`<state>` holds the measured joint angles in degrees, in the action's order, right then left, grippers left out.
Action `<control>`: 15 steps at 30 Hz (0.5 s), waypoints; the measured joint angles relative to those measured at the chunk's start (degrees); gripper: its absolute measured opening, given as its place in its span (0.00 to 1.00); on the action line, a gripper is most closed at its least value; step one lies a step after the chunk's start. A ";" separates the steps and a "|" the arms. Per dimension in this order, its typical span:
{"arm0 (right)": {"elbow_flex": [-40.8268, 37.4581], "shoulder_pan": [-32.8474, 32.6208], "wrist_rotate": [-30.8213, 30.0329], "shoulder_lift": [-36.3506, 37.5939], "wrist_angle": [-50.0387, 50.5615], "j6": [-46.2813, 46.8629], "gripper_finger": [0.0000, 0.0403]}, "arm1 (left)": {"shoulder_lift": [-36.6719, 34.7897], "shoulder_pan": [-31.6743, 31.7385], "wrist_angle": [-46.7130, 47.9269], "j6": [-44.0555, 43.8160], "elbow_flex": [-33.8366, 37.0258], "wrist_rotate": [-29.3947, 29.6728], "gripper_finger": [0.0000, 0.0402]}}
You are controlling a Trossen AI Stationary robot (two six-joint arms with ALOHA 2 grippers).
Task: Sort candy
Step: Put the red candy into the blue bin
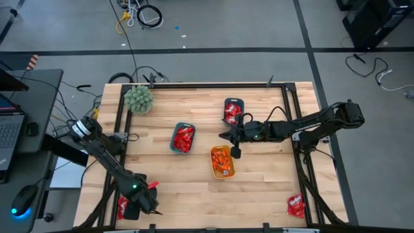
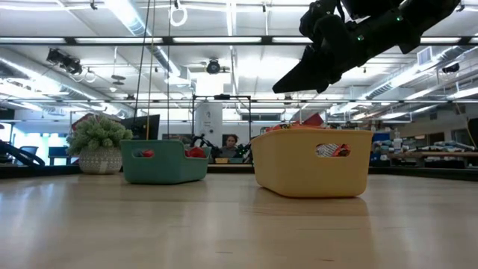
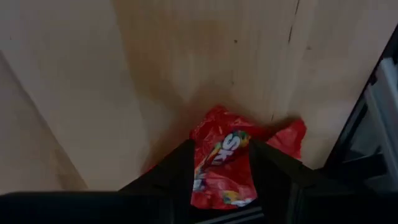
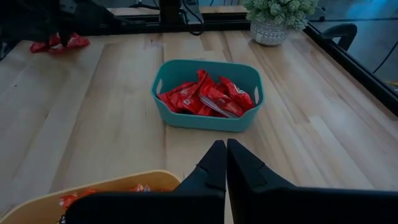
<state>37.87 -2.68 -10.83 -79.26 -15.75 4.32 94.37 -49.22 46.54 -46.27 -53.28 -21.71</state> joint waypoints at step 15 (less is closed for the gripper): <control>0.04 0.00 0.05 0.00 0.04 0.01 0.00 | 2.75 4.71 5.32 13.69 0.02 0.04 0.38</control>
<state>37.91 -2.68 -10.78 -79.26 -15.71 4.33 97.12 -44.51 51.86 -32.58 -53.25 -21.67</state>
